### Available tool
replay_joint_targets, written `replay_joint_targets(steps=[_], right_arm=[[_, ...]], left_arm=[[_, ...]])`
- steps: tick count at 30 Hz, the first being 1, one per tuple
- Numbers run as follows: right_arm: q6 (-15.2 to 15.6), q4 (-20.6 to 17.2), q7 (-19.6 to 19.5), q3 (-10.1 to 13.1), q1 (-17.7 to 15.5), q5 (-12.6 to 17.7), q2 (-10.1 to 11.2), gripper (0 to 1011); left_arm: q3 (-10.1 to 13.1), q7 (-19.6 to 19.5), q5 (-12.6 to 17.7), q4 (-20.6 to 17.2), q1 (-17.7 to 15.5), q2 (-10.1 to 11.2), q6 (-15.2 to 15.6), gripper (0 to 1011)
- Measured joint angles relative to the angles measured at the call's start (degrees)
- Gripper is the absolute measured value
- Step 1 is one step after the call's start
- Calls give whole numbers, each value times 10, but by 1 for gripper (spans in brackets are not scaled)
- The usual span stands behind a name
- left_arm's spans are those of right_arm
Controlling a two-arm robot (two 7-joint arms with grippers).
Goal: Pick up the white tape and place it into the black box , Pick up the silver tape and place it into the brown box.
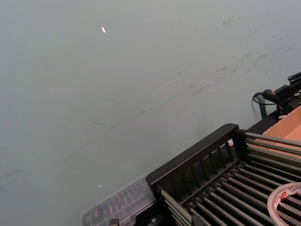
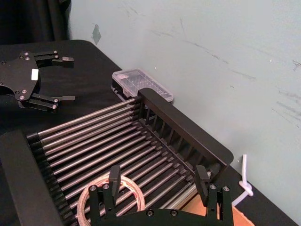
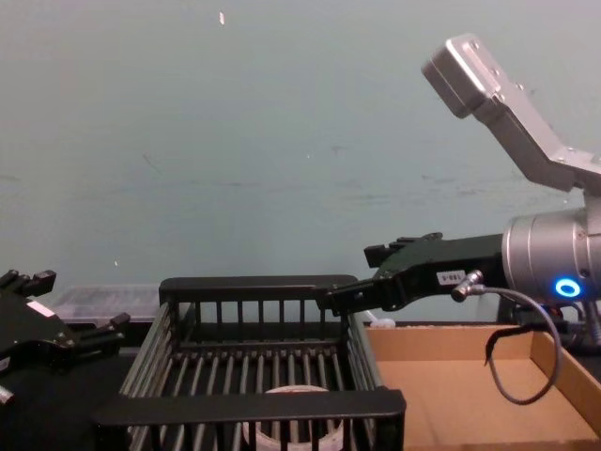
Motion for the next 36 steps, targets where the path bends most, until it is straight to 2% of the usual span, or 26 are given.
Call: replay_joint_targets(steps=[4,11,16,20,21,24,27,30,34,36], right_arm=[[0,-3,0,0,-1,0,1,1002],[9,-34,3,10,-15,7,17,1002],[19,-72,6,20,-34,18,39,1002],[27,-111,10,30,-57,30,66,1002],[27,-111,10,30,-57,30,66,1002],[31,-146,15,41,-80,44,94,1002],[32,-165,17,48,-95,51,112,1002],[34,-197,19,58,-123,63,144,1002],[35,-219,21,66,-145,72,168,1002],[37,-240,24,72,-167,81,192,1002]], left_arm=[[0,0,0,0,0,0,0,1002],[0,0,0,0,0,0,0,1001],[0,0,0,0,0,0,0,1002],[0,0,0,0,0,0,0,1001],[0,0,0,0,0,0,0,1001],[0,0,0,0,0,0,0,1001],[0,0,0,0,0,0,0,1001],[0,0,0,0,0,0,0,1001],[0,0,0,0,0,0,0,1001],[0,0,0,0,0,0,0,1001]])
